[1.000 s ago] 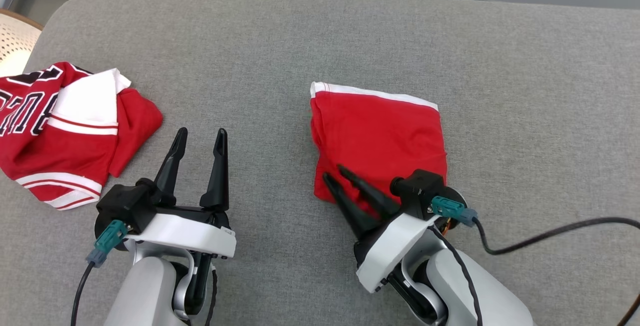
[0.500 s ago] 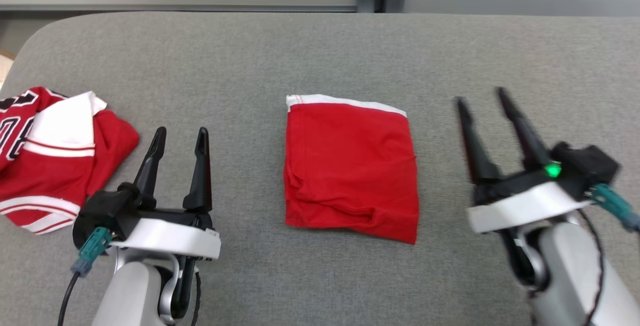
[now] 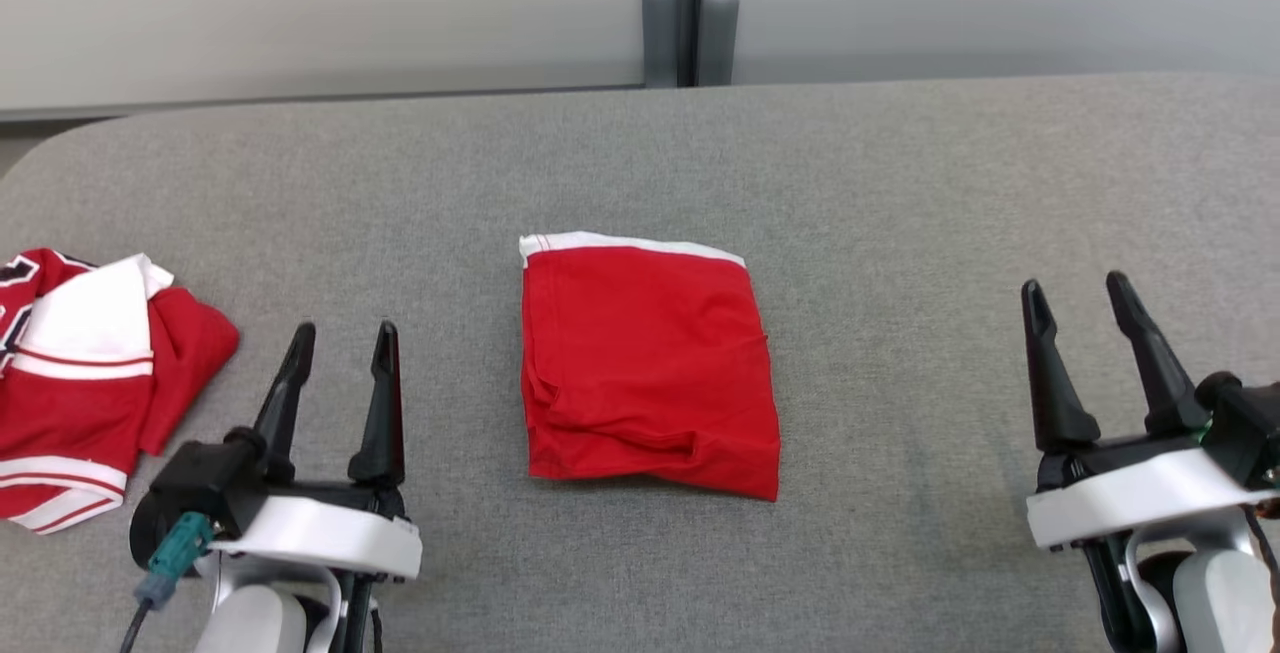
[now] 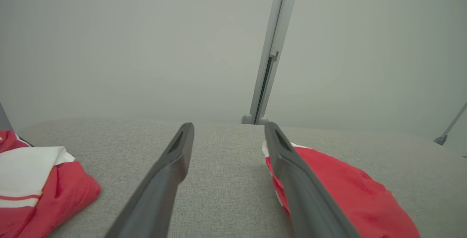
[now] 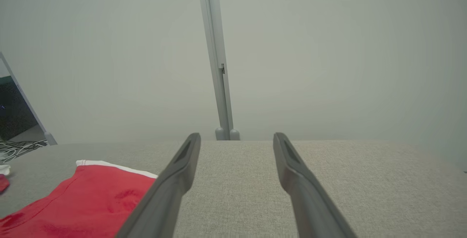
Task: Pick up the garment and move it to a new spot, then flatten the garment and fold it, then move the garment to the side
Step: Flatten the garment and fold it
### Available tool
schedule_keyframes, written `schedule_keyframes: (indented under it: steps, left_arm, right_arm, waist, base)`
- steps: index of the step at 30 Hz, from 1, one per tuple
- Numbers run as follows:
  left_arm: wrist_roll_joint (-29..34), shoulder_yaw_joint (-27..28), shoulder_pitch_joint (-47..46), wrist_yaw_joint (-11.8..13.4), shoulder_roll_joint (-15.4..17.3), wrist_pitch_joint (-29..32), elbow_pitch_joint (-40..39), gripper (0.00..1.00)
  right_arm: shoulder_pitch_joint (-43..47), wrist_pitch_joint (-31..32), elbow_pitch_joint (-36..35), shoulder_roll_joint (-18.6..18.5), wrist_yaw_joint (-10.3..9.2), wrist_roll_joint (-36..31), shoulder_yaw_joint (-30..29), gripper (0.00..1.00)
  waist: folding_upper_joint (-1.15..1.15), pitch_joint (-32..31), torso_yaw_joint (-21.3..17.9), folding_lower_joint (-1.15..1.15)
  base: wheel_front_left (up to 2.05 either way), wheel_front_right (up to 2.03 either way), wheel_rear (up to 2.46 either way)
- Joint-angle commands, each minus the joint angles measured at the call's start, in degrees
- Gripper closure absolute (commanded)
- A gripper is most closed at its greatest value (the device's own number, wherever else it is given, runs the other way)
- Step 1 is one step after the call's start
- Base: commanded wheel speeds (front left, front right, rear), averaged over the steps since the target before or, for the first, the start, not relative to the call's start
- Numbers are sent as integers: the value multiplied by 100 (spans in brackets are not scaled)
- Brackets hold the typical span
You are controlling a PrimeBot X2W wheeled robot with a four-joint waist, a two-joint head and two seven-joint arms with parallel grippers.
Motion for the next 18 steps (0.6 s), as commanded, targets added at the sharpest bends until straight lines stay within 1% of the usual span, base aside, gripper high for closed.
schedule_keyframes:
  steps: [1, 2, 3, 5, 11, 18]
  left_arm:
    - [4, -2, 110, 37, 54, 5, 0, 0]
    - [4, -2, 110, 37, 54, 5, 0, 0]
    - [3, -6, 231, 62, 80, 43, 15, 0]
    - [-5, 0, 284, 73, 89, 62, 15, 0]
    - [15, -70, 674, 155, 104, 188, -29, 0]
    - [35, -141, 964, 216, 158, 361, -154, 0]
  right_arm:
    - [132, 42, -37, 4, -2, -23, 4, 0]
    - [132, 42, -37, 4, -2, -23, 4, 0]
    - [288, 101, -80, 17, -2, -7, 2, 0]
    - [351, 126, -102, 20, -2, -13, -4, 0]
    - [849, 328, -242, 23, -2, 3, -29, 0]
    - [1357, 519, -521, 41, -2, -52, -222, 0]
  waist:
    - [0, -181, -44, 0]
    - [0, -181, -44, 0]
    - [0, -342, -56, 0]
    - [0, -400, -68, 0]
    - [0, -883, -74, 0]
    - [0, -1125, -45, 0]
  base:
    - [0, 0, 0]
    - [0, 0, 0]
    - [0, 0, 0]
    - [0, 0, 0]
    - [0, 0, 0]
    - [0, 0, 0]
